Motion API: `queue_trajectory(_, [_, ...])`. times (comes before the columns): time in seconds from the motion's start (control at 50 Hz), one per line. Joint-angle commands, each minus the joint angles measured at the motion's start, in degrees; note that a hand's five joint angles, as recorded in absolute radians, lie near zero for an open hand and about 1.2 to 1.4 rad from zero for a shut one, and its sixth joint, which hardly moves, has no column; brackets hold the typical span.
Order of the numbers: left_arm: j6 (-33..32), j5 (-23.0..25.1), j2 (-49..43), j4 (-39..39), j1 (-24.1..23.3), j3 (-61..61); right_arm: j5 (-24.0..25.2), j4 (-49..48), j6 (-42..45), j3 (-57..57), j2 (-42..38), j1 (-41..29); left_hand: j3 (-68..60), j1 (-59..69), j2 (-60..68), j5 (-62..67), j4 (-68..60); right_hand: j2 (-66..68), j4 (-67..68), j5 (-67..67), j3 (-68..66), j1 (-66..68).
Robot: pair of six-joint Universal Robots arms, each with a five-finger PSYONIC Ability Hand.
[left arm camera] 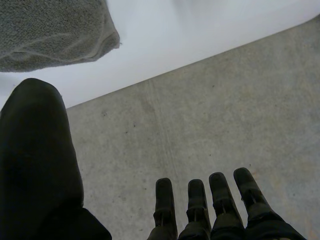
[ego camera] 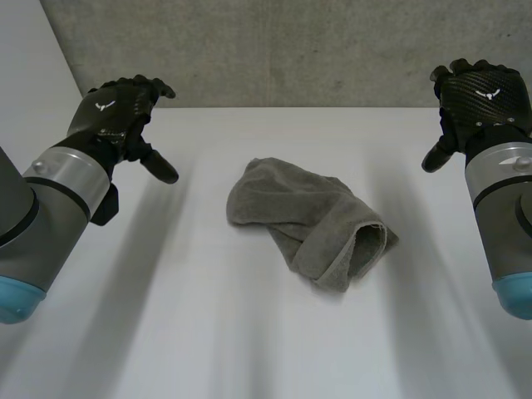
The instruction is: Fold the towel.
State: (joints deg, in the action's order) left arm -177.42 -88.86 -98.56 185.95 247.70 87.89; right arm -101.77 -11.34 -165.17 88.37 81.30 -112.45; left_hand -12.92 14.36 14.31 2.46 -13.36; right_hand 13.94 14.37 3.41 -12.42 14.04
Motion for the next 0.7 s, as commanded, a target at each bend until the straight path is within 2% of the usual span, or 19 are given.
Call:
queue_trajectory(0.02, [0.5,0.0,-0.1,0.1,0.0,0.4,1.3,1.8,0.1,-0.7,0.1,0.8,2.9,-3.5,-3.4,-1.6,3.4,-3.9,-4.4,-3.4,2.4,-4.0])
queue_trajectory(0.36, [0.5,-0.2,0.6,-0.4,0.1,-0.2,3.2,2.9,-0.3,-0.7,0.1,1.0,2.9,-3.5,-3.4,-1.6,3.4,-3.9,-4.4,-3.4,2.4,-4.0])
queue_trajectory(0.44, [0.3,-0.2,1.1,-0.5,0.1,-0.4,5.4,6.8,-0.5,-2.1,0.2,0.9,2.9,-3.5,-3.4,-1.6,3.4,-3.9,-4.4,-3.4,2.4,-4.0])
queue_trajectory(0.58, [0.5,-1.0,2.8,-4.5,0.0,-1.4,6.7,9.4,-0.6,-3.0,0.1,1.0,2.9,-3.5,-3.4,-1.6,3.4,-3.9,-4.4,-3.4,2.4,-4.0])
queue_trajectory(0.7, [0.5,-1.1,2.6,-5.0,0.0,-1.2,6.8,9.4,-0.6,-3.0,0.2,1.0,2.9,-3.5,-3.4,-1.6,3.4,-3.9,-4.4,-3.4,2.4,-4.0])
